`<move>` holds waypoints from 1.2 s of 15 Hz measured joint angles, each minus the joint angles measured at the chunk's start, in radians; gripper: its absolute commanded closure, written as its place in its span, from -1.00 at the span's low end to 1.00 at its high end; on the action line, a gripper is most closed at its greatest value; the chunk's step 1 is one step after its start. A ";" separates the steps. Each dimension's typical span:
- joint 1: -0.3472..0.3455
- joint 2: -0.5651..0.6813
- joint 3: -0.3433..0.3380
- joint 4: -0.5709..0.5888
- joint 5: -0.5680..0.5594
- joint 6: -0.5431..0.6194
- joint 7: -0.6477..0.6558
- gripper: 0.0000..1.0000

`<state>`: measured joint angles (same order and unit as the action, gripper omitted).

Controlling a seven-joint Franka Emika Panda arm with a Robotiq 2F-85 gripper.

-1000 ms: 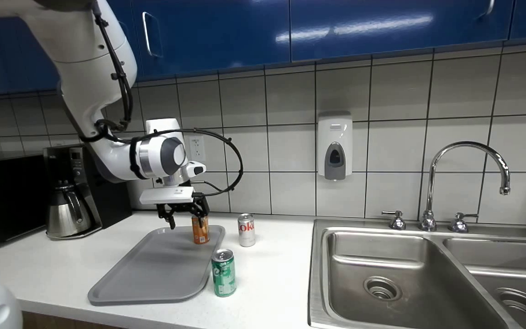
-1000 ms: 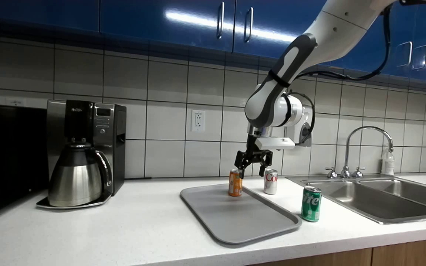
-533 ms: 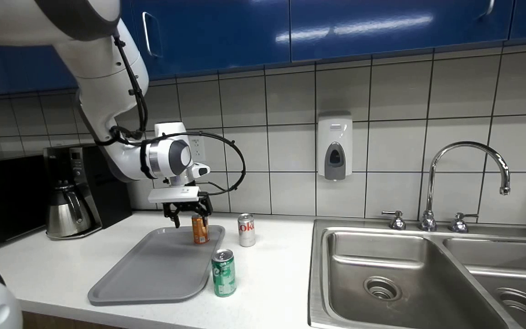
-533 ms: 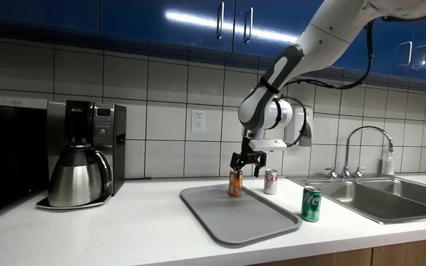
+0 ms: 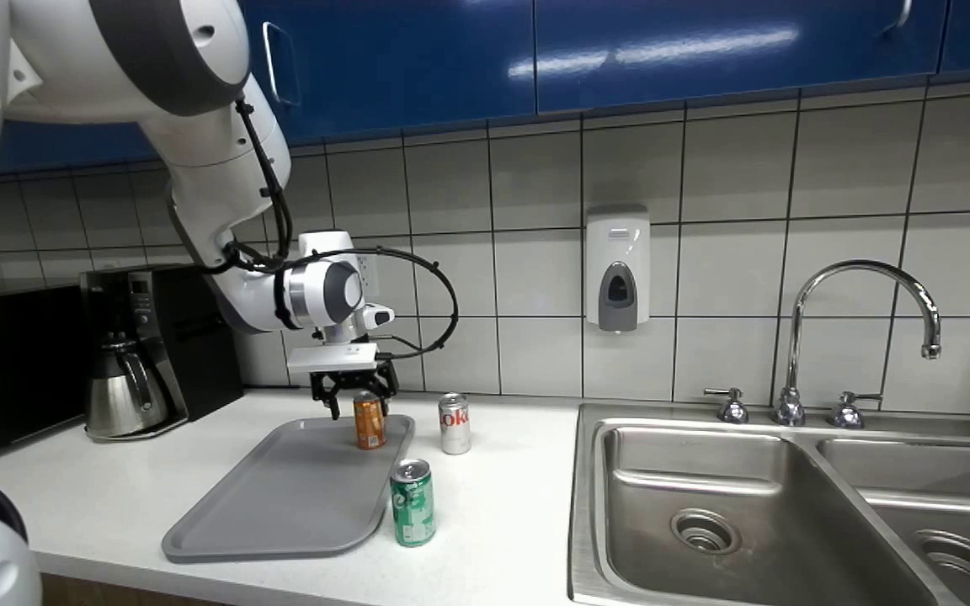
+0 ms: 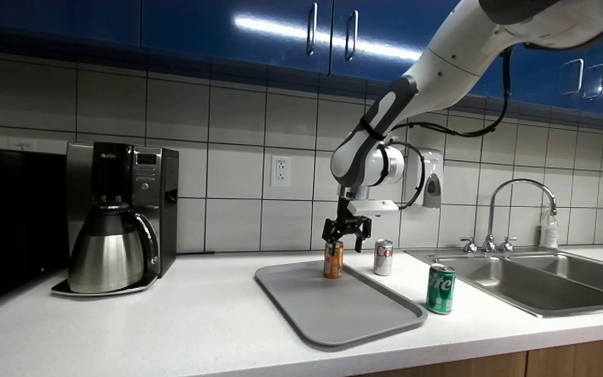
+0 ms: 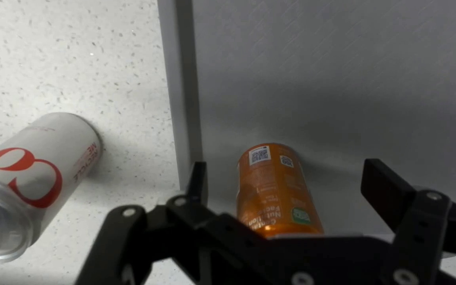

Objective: Remove the cans from the tray and put them on the counter

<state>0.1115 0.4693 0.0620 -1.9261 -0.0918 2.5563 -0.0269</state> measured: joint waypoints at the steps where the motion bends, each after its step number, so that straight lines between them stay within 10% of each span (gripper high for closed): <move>1: 0.000 0.012 -0.001 0.015 0.000 -0.009 -0.002 -1.00; 18: 0.000 0.149 -0.003 0.198 0.000 -0.073 -0.072 -1.00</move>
<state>0.1113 0.6184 0.0592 -1.7277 -0.0918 2.4835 -0.0988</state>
